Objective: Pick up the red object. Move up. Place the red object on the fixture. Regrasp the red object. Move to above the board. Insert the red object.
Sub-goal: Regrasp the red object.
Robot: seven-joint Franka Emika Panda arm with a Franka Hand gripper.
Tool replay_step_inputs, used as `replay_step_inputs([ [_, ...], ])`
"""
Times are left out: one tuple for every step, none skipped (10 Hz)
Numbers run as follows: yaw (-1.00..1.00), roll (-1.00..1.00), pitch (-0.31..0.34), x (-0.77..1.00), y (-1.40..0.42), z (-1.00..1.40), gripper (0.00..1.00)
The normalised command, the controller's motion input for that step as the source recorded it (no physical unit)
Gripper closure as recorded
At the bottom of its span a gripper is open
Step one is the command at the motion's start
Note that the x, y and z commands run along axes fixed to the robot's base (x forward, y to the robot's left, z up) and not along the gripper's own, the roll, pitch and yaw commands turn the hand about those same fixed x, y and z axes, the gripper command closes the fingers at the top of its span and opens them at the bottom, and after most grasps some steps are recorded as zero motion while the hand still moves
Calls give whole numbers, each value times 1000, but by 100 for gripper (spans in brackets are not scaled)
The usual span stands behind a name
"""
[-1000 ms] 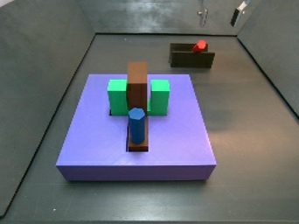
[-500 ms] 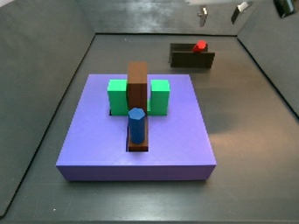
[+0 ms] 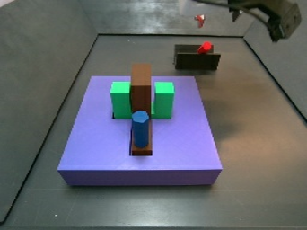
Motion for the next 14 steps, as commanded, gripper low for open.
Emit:
replay_step_inputs([
  [37, 426, 0, 89, -149, -180, 0],
  [0, 391, 6, 23, 0, -20, 0],
  [0, 0, 14, 0, 0, 0, 0],
  [0, 0, 0, 0, -43, 0, 0],
  [0, 171, 257, 0, -129, -374, 0],
  [294, 0, 729, 294, -46, -443, 0],
  [500, 131, 669, 257, 0, -403, 0],
  [423, 60, 654, 257, 0, -440, 0],
  [183, 0, 297, 263, 0, -334, 0],
  [117, -109, 0, 160, 0, -274, 0],
  [100, -89, -43, 17, 0, -257, 0],
  [0, -143, -134, -177, 0, -131, 0],
  [0, -66, -134, -234, 0, -146, 0],
  [0, 0, 0, -337, 0, -206, 0],
])
